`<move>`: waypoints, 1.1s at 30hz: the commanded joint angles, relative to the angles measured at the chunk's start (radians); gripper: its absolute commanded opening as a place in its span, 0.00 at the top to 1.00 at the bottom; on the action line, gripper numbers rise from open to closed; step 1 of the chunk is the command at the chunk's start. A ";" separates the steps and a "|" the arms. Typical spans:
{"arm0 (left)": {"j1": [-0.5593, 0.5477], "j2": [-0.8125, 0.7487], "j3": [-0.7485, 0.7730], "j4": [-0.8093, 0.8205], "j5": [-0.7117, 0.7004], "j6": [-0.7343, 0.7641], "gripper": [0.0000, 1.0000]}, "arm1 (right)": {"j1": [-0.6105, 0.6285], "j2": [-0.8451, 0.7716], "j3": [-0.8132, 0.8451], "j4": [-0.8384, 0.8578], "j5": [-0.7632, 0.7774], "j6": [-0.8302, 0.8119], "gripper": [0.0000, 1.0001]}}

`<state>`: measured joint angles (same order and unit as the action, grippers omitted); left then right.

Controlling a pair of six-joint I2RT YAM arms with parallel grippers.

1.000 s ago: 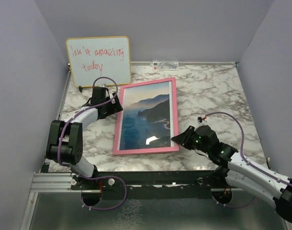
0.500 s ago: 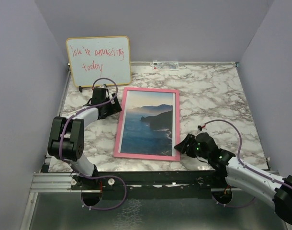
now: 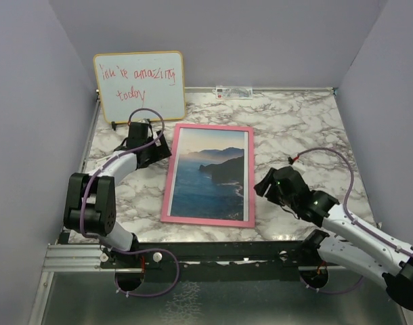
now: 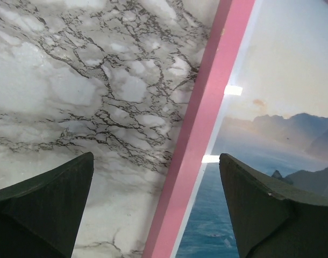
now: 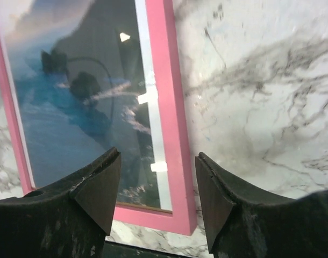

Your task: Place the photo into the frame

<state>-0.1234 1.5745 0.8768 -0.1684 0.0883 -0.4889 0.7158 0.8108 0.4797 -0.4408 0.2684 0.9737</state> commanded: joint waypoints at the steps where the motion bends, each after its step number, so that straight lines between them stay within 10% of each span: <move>1: 0.005 -0.119 0.067 -0.092 -0.010 0.028 0.01 | -0.005 0.050 0.183 -0.173 0.201 -0.039 0.38; 16: 0.005 -0.551 0.122 -0.299 -0.128 0.040 0.01 | -0.005 -0.044 0.599 -0.467 0.636 -0.084 0.37; 33: -0.007 -0.831 0.473 -0.630 -0.366 0.036 0.01 | -0.006 -0.212 0.858 -0.547 0.759 -0.327 0.00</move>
<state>-0.1268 0.7784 1.2472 -0.6579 -0.1913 -0.4698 0.7158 0.6273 1.2964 -0.8993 0.9661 0.6754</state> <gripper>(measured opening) 0.990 0.998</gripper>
